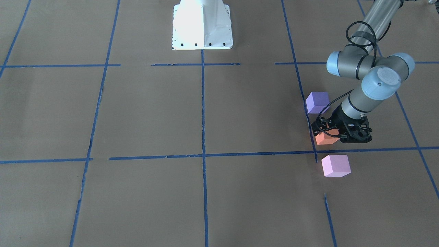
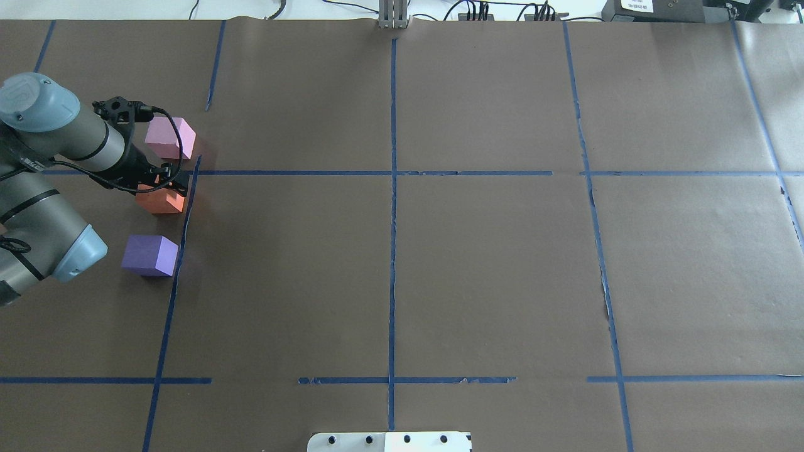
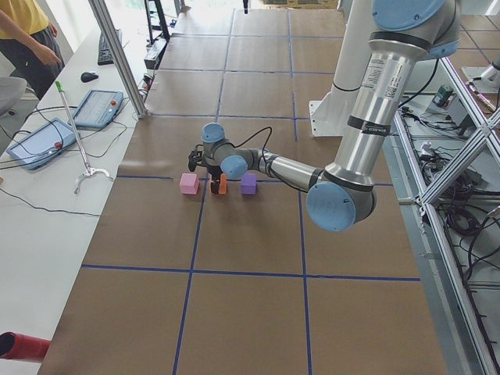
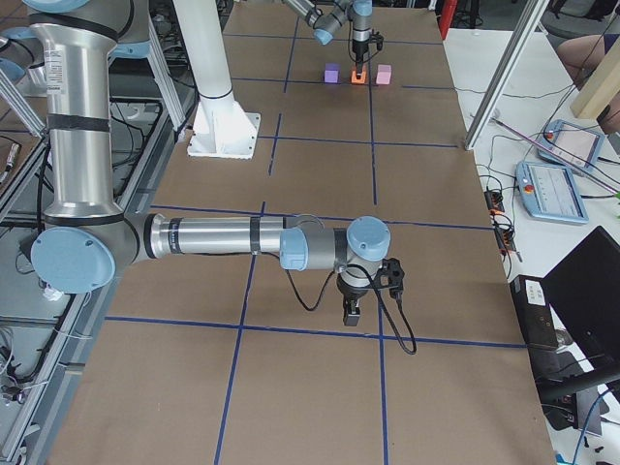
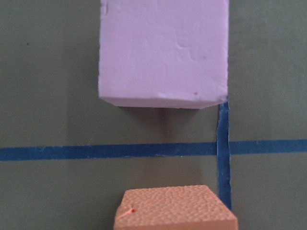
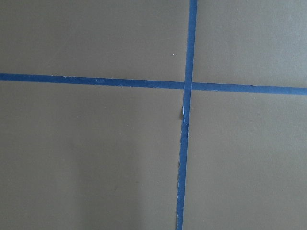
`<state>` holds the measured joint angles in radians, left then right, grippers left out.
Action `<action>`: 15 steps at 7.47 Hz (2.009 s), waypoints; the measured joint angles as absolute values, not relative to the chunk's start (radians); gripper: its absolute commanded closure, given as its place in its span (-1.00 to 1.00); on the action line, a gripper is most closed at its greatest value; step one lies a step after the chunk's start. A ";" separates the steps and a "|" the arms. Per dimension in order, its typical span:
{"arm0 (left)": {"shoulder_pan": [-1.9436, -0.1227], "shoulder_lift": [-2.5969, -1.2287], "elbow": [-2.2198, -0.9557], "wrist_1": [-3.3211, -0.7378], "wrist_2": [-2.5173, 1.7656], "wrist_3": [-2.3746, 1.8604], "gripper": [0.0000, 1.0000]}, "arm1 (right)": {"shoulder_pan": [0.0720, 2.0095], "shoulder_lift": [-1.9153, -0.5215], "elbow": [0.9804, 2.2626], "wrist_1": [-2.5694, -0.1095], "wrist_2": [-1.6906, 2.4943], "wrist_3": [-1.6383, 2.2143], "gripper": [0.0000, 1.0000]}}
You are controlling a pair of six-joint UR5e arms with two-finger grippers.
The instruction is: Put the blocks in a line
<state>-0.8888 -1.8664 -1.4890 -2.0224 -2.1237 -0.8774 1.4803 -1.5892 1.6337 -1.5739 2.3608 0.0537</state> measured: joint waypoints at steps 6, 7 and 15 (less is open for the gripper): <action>-1.061 -1.861 -1.782 -1.742 -2.128 -0.867 -1.00 | 1.480 -1.589 1.634 -1.574 2.361 0.054 -1.00; -1.088 -1.860 -1.806 -1.711 -2.128 -0.854 -1.00 | 1.480 -1.589 1.634 -1.574 2.361 0.054 -1.00; -1.544 -1.759 -1.531 -1.693 -2.287 -0.058 -0.99 | 1.480 -1.589 1.634 -1.574 2.361 0.054 -1.00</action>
